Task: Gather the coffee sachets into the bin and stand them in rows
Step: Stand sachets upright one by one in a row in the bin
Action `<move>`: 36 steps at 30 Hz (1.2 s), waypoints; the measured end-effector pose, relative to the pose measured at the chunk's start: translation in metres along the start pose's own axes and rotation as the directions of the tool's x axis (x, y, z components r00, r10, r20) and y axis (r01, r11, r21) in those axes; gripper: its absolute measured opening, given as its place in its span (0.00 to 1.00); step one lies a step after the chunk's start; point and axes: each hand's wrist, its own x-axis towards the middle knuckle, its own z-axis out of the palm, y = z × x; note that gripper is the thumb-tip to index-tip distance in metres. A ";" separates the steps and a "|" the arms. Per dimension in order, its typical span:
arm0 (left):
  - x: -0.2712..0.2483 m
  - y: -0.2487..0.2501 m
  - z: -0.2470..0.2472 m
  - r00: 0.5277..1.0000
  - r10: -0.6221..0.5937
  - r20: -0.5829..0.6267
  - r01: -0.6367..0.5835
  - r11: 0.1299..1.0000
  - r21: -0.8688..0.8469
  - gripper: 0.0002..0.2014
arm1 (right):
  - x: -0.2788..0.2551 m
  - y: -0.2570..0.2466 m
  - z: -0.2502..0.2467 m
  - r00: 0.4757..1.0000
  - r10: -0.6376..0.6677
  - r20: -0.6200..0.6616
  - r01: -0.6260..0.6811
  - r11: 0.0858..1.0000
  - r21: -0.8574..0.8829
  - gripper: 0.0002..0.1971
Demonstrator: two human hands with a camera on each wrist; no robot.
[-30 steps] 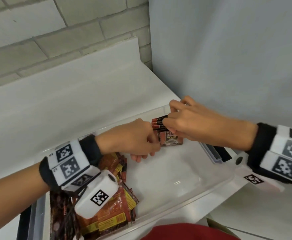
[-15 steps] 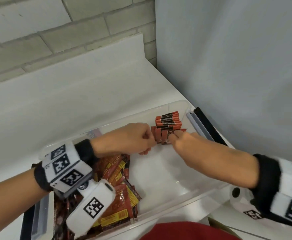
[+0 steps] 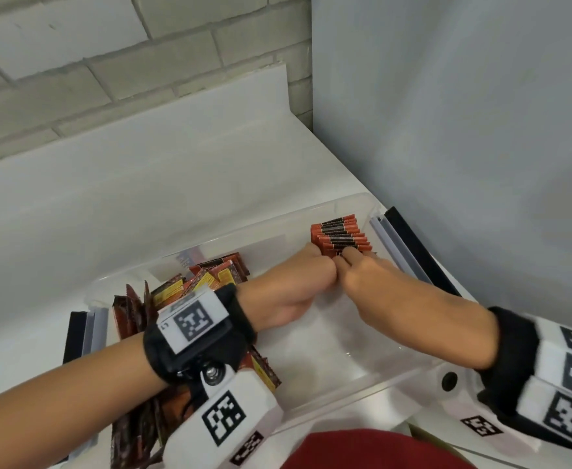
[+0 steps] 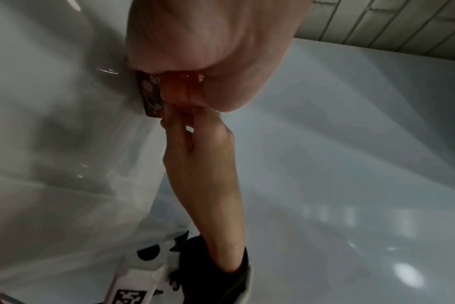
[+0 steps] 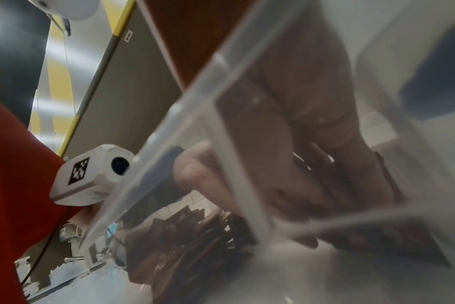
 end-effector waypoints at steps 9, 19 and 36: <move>-0.008 0.009 -0.016 0.994 -0.104 0.039 0.098 0.987 0.127 0.16 | -0.002 -0.005 -0.003 1.000 -0.013 -0.016 0.012 0.998 -0.065 0.27; -0.010 0.055 -0.053 0.722 0.517 0.461 -0.342 -0.312 0.886 0.31 | -0.008 -0.002 -0.003 0.999 0.015 -0.036 -0.015 1.000 -0.004 0.25; 0.051 0.056 -0.044 0.743 0.350 0.571 -0.494 -0.289 0.820 0.28 | -0.002 -0.003 0.004 0.999 0.042 -0.013 -0.043 0.998 -0.055 0.27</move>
